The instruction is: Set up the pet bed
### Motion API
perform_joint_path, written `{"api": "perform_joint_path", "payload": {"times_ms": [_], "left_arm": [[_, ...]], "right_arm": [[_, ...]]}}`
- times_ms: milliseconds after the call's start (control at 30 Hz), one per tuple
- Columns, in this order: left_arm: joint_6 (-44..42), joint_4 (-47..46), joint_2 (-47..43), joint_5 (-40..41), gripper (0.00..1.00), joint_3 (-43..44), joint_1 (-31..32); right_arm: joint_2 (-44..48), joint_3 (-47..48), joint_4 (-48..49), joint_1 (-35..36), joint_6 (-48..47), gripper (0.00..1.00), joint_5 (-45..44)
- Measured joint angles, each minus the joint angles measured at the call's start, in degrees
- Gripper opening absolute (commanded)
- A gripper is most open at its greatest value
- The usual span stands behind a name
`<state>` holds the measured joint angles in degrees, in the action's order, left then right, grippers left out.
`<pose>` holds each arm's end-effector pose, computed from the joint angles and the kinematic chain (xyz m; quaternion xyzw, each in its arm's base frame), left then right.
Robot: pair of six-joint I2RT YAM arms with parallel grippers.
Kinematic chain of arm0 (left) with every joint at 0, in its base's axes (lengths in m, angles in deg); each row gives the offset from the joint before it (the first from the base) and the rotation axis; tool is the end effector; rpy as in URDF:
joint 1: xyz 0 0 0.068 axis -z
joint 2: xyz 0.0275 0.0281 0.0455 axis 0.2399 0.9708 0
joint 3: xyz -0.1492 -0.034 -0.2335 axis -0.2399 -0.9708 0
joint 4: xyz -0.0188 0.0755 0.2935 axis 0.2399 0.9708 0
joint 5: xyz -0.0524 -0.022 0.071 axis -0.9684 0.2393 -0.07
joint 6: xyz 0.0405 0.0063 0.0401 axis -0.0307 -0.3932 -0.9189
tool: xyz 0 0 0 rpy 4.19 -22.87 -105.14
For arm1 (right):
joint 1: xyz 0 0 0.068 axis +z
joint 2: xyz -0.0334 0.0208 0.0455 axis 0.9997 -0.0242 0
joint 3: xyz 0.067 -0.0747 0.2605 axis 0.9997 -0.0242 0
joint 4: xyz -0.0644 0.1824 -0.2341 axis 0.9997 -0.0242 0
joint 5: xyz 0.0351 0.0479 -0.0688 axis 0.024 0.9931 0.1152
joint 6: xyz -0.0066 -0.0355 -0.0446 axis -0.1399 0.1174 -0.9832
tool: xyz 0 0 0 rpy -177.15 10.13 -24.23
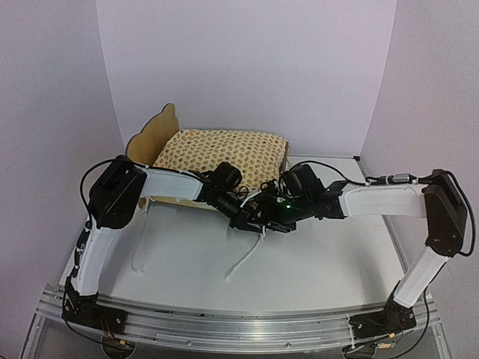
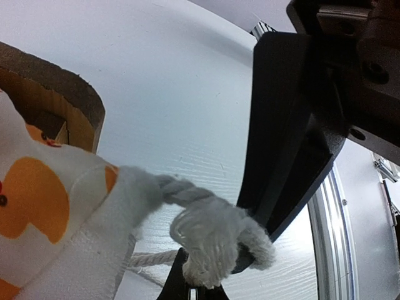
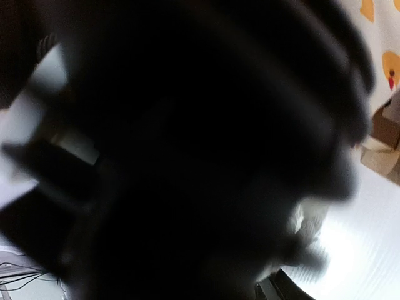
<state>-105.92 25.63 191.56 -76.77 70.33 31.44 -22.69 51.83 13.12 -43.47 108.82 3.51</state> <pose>0.3491 -0.3997 0.1157 0.5569 0.6518 -0.4868 0.1675 0.2838 0.2968 0.1907 -0.0640 0.9044 0.3517 0.2329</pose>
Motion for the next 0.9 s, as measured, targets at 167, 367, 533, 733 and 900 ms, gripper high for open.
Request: {"api": "perform_joint_path", "payload": {"times_ms": [167, 367, 533, 733, 900], "left_arm": [[-0.22, -0.89, 1.51, 0.05, 0.00, 1.29, 0.27], [-0.20, -0.95, 4.72, 1.17, 0.00, 2.08, 0.92], [-0.18, -1.01, 5.22, 1.54, 0.00, 2.22, 0.92], [-0.15, -0.56, 5.43, 1.89, 0.00, 2.86, 0.94], [0.05, -0.45, 6.06, 2.79, 0.00, 4.01, 1.11]], "right_arm": [[3.24, 0.16, -2.88, 0.48, 0.69, 0.58, -1.22], [7.36, 1.25, -9.28, 0.55, 2.48, 0.51, -3.62], [7.65, 1.26, -15.26, 0.54, 2.82, 0.52, -8.69], [9.36, 1.26, -19.17, -0.35, 2.50, 0.56, -12.92], [11.25, 0.08, -20.41, -3.41, 2.71, 0.39, -16.09]]}}
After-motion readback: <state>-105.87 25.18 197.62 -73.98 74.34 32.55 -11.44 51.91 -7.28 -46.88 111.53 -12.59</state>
